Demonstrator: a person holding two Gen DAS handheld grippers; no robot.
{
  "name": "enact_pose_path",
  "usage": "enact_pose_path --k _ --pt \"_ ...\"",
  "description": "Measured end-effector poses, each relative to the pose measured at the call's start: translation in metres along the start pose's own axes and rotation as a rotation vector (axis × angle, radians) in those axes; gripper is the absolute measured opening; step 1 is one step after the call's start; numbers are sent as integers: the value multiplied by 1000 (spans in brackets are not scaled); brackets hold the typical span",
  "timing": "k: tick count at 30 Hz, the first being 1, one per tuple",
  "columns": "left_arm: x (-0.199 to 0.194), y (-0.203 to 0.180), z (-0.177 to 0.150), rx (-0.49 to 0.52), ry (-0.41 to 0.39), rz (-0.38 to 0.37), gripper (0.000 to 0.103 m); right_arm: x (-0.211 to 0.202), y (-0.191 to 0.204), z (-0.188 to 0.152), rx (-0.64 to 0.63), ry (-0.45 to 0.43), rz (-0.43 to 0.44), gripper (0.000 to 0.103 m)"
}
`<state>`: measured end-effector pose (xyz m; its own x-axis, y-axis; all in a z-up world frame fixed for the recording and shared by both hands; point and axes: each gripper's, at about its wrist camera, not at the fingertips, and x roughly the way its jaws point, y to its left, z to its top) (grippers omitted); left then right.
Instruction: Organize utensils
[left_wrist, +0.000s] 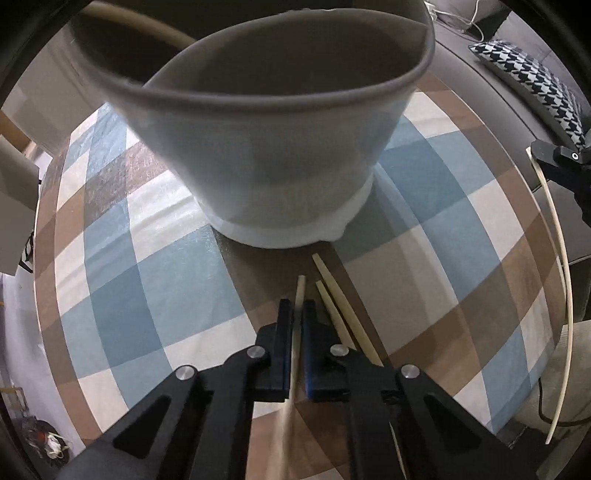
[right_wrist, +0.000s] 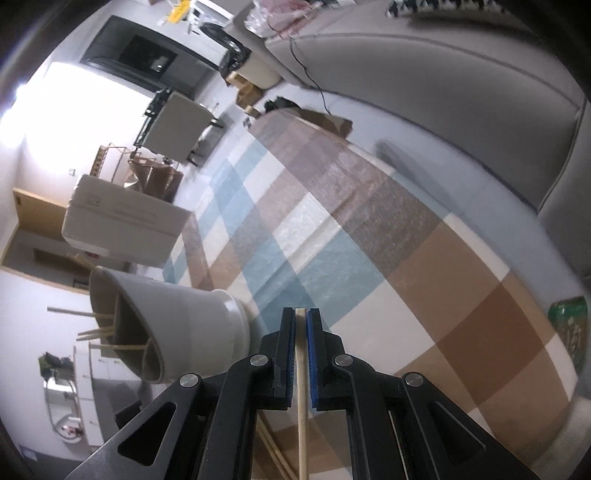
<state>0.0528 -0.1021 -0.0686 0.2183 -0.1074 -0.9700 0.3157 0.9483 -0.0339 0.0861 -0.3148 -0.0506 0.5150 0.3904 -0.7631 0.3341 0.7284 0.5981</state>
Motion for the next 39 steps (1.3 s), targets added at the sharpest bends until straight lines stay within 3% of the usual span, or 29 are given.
enact_pose_path --k 6,12,16,29,39 --pt "-34 23 -10 -105 -93 -55 1 -13 23 -13 -90 -66 12 5" --pt "-86 49 -26 -152 -225 -75 1 -31 54 -32 -227 -146 47 5" --pt "-99 68 -20 -178 -284 -94 0 -43 76 -43 -317 -205 89 5" --pt "-118 53 -15 -155 -338 -120 0 -93 123 -71 -500 -348 149 5" --pt "-175 57 2 -169 -428 -175 0 -126 153 -39 -551 -465 212 5"
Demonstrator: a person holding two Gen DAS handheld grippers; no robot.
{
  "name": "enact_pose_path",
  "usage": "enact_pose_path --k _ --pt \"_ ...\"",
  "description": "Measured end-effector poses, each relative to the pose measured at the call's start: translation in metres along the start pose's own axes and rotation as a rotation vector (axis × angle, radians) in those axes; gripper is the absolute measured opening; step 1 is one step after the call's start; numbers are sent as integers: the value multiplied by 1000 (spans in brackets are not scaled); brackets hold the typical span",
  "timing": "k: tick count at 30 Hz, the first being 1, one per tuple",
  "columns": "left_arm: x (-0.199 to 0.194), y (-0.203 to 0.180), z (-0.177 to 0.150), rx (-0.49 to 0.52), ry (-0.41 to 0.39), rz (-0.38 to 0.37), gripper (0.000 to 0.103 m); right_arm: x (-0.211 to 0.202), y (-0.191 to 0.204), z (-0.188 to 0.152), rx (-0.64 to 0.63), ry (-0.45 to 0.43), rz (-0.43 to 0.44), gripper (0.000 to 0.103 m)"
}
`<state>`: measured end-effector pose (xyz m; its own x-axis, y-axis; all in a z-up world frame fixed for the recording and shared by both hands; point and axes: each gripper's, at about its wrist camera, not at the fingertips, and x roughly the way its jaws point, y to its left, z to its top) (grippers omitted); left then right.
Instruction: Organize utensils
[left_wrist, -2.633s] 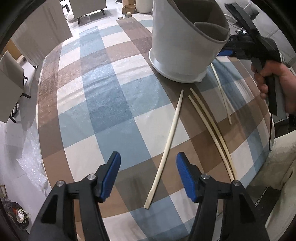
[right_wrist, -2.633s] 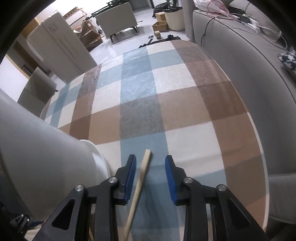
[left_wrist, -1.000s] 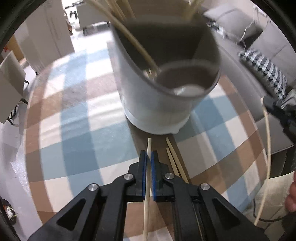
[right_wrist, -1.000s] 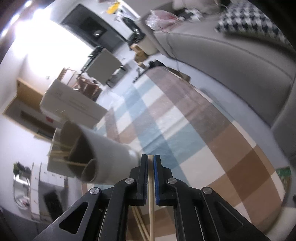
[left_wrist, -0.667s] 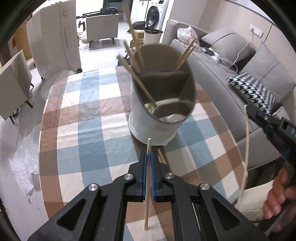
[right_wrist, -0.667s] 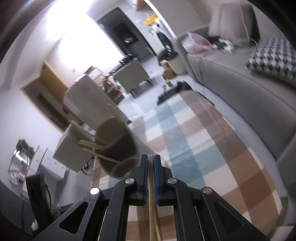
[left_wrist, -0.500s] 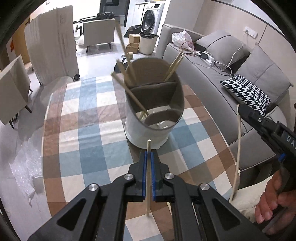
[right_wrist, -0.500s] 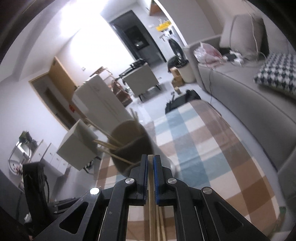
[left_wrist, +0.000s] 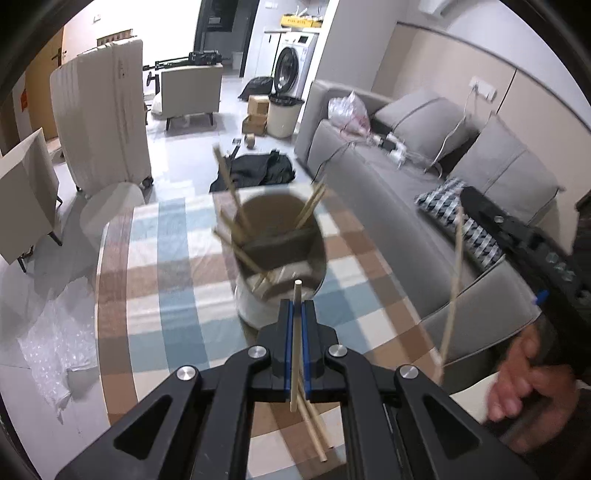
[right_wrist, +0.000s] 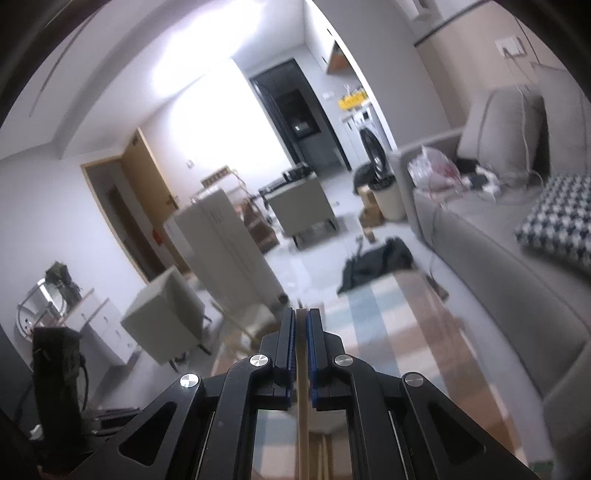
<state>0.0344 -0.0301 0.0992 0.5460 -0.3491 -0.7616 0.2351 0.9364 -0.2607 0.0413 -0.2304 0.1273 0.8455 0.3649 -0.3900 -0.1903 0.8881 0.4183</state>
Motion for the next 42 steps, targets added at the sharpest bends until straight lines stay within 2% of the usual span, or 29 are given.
enact_pose_path --k 5,9,13,16,21,24,30,36,42 --pt "-32 4 46 -33 -88 -35 0 17 18 42 -61 -70 53 5" --pt "-48 11 89 -49 -165 -45 0 47 40 74 -131 -120 97 5" --pt "-48 20 118 -51 -218 -41 0 86 58 91 -192 -149 124 5" --pt "-33 30 135 -55 -234 -48 0 116 59 93 -196 -148 137 5" --pt "-1 40 144 -58 -223 -53 0 160 48 82 -155 -149 102 5" --pt "15 44 143 -53 -207 -56 0 172 38 70 -115 -156 69 5" --pt "29 50 137 -43 -175 -57 0 176 30 60 -73 -214 11 5" --pt "31 44 130 2 -173 -38 0 179 40 47 -119 -255 -25 5" --pt "35 46 126 4 -149 -40 0 177 46 37 -136 -261 -19 5"
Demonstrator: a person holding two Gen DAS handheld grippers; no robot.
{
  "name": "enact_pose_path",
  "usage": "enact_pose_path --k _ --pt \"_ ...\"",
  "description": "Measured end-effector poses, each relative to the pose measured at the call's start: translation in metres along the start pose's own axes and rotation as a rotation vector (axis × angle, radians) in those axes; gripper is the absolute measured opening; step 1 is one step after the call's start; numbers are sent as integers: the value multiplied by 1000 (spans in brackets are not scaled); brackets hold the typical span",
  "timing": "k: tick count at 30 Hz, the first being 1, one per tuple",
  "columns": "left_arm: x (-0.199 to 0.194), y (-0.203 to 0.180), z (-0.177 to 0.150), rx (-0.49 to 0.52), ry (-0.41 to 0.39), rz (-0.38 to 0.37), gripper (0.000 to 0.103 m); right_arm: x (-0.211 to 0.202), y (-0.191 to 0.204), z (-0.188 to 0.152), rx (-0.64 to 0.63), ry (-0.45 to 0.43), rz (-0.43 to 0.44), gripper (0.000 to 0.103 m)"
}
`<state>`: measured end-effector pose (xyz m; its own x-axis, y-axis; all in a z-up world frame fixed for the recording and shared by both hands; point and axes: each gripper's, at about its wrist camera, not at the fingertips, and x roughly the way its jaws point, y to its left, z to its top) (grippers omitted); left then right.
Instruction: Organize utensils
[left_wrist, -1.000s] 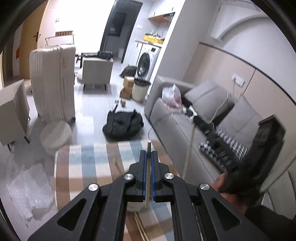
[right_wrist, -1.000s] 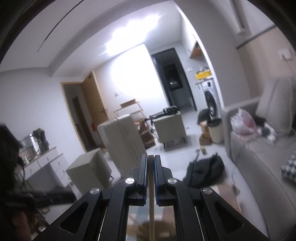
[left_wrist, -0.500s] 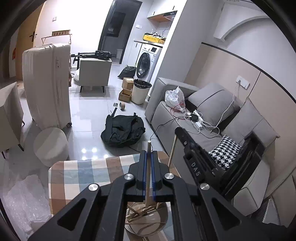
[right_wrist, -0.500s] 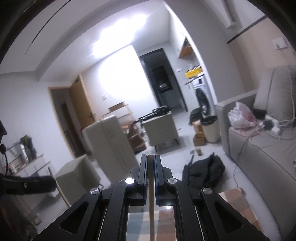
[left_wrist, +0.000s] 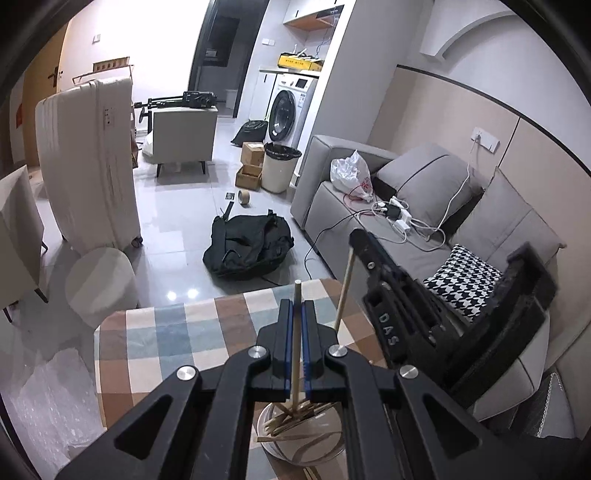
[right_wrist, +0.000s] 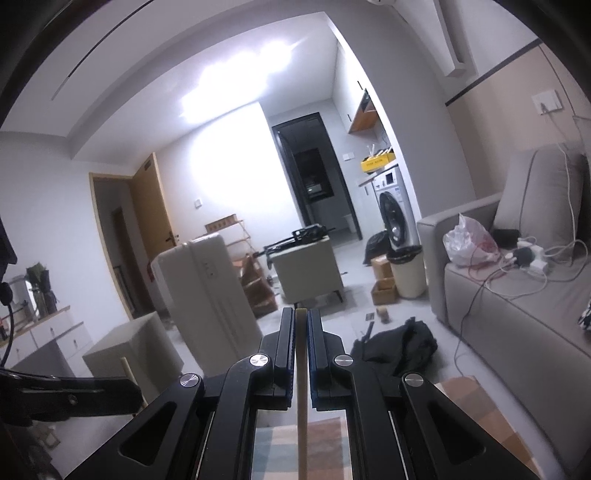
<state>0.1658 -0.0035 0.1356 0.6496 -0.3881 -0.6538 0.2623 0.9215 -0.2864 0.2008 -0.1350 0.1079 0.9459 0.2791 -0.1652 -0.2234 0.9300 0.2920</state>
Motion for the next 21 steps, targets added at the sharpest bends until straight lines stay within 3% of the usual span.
enact_pose_path --k 11,21 --pt "0 1 -13 -4 30 20 0 -16 4 -5 -67 33 78 6" --pt "4 -8 -28 -15 138 -36 1 -51 -2 -23 -86 225 143 9"
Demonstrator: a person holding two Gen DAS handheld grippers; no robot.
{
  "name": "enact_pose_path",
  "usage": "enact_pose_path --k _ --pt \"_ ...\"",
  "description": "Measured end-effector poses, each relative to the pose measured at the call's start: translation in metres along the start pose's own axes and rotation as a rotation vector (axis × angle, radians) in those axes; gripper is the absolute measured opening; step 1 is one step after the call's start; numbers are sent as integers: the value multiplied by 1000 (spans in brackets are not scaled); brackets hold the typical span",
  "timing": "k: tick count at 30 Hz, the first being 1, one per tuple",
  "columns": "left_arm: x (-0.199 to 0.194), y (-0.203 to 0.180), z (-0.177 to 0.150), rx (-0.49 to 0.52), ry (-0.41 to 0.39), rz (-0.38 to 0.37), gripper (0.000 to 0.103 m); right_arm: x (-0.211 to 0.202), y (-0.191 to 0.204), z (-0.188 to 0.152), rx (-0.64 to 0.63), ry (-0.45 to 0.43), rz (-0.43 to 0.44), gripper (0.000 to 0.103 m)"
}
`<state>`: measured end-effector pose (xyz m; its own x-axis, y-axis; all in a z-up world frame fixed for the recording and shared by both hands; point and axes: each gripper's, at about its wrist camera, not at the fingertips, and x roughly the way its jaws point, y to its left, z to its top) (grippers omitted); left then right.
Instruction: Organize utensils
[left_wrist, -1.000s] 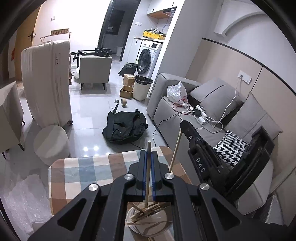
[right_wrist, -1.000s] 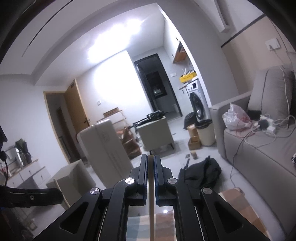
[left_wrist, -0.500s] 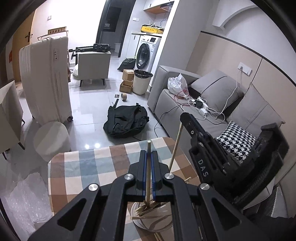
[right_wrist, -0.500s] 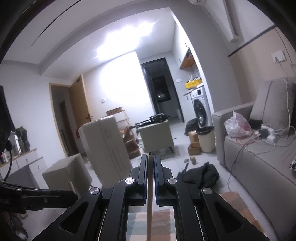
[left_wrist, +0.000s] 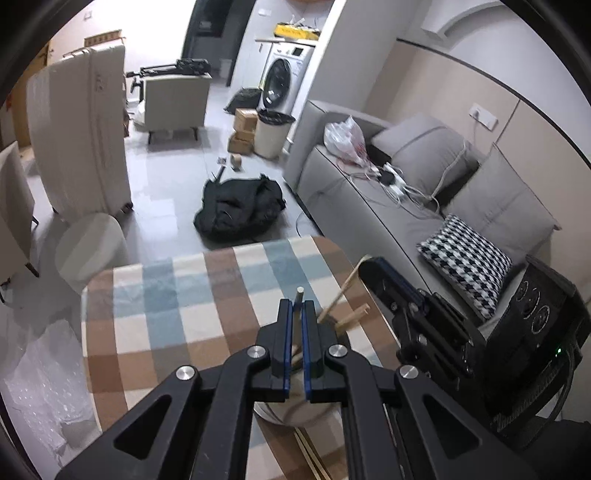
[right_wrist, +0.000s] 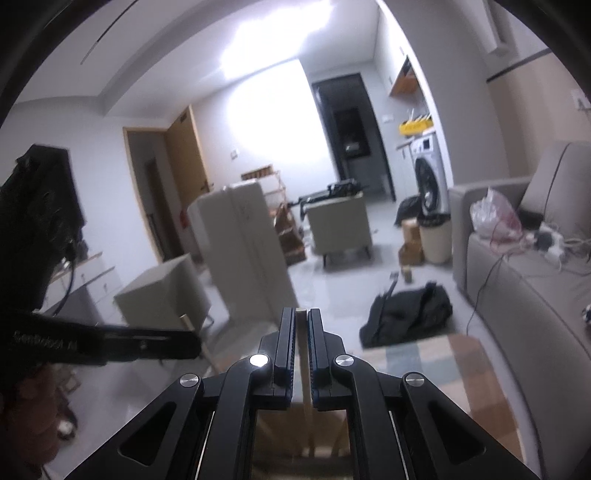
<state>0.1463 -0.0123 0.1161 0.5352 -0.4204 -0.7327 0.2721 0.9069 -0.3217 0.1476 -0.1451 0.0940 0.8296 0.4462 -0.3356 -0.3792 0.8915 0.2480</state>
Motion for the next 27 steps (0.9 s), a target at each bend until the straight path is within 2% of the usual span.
enact_pose_path --k 2,5,7,9,10,12,16,19,27 --pt "-6 -4 -2 -2 -1 10 2 -8 -1 -4 8 20 8 9" --pt "-17 -7 -6 -14 -13 44 16 -28 -4 -2 21 41 -3 19" --pt "-26 -10 -10 -26 -32 87 41 -43 -7 0 41 44 -8 48" --pt "-34 -13 -15 -30 -60 133 58 -59 -7 0 43 25 -24 56" --pt "-39 -15 -19 -33 -76 157 63 -66 -8 1 45 24 -30 60" --pt "-48 -21 -26 -36 -101 196 65 -81 -9 0 63 33 -34 65" --pt "-61 -31 -44 -52 -119 243 78 -110 -5 -1 61 37 -38 75" --pt "-66 -35 -56 -57 -133 267 81 -129 1 1 38 27 -34 86" --pt "-72 -46 -84 -56 -156 322 86 -159 15 -4 6 30 -16 97"
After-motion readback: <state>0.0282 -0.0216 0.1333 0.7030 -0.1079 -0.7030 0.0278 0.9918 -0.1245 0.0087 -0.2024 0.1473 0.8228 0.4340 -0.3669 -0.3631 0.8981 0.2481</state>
